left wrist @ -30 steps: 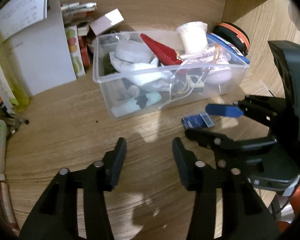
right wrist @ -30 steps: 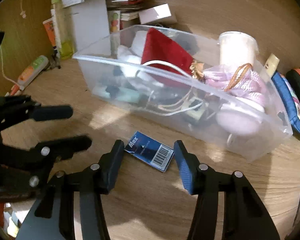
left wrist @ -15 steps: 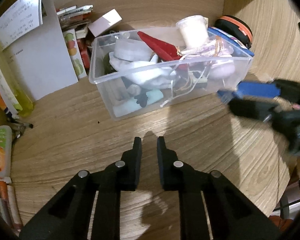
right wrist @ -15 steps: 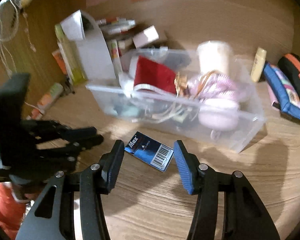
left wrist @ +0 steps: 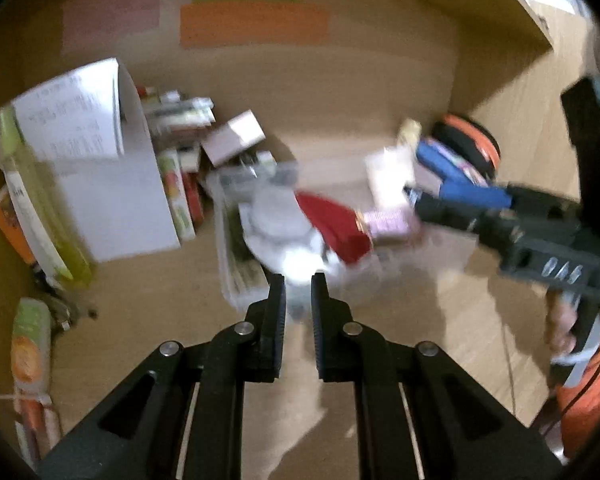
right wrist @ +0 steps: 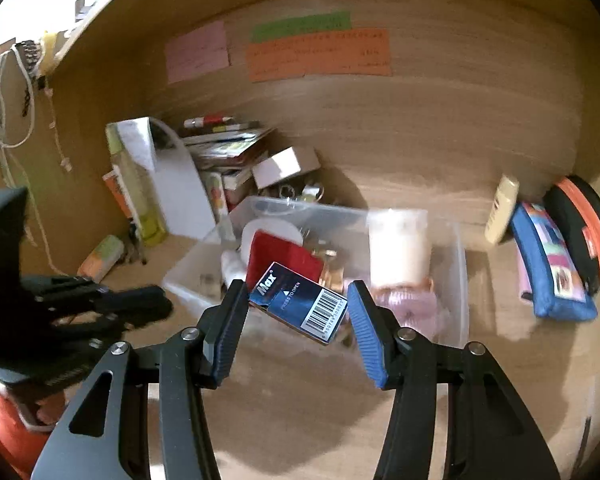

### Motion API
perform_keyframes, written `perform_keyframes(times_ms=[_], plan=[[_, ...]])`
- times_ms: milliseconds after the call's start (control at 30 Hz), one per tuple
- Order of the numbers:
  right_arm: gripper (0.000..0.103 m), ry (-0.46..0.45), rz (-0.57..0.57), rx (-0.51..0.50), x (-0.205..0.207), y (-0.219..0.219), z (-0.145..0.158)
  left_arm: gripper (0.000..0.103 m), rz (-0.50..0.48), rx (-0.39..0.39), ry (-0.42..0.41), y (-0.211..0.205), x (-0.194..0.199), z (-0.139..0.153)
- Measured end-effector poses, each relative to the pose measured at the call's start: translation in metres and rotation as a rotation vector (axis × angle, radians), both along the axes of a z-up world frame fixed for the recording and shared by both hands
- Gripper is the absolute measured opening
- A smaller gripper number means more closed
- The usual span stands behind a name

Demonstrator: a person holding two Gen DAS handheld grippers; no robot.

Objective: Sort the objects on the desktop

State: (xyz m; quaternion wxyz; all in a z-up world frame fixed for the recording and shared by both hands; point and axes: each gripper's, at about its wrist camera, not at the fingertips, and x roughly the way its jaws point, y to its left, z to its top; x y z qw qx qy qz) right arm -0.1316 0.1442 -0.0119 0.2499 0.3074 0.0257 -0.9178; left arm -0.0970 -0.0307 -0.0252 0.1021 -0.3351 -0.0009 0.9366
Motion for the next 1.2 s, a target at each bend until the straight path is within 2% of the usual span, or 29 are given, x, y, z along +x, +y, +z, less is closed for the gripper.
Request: perform_keyframes(times_ms=[133,467,533,600,767,833,900,1200], plan=[[0.048,0.006,-0.004,0.031,-0.015,-0.01,-0.004,0.011,0.033,-0.018,0.005,0.001,-0.018,0.005],[0.048,0.013,0.002,0.118,-0.034,-0.021,-0.018,0.011,0.025,-0.018,-0.027,0.007,-0.043,-0.013],[0.048,0.032,-0.007,0.153,-0.034,-0.024,-0.019,0.013,0.023,-0.014,-0.018,0.007,-0.043,-0.013],[0.048,0.028,-0.005,0.161,-0.036,-0.025,-0.02,0.019,0.028,-0.016,-0.02,0.006,-0.045,-0.013],[0.049,0.056,-0.021,0.16,-0.033,-0.023,-0.017,0.022,0.046,-0.004,-0.049,0.001,-0.047,-0.013],[0.049,0.065,-0.022,0.154,-0.03,-0.022,-0.014,0.026,0.061,-0.003,-0.048,-0.001,-0.046,-0.011],[0.051,0.074,-0.029,0.163,-0.027,-0.022,-0.012,0.039,0.071,0.0,-0.045,-0.001,-0.045,-0.01],[0.071,0.137,-0.088,0.174,0.003,-0.006,0.007,0.06,0.087,-0.044,0.05,0.01,-0.014,0.012]])
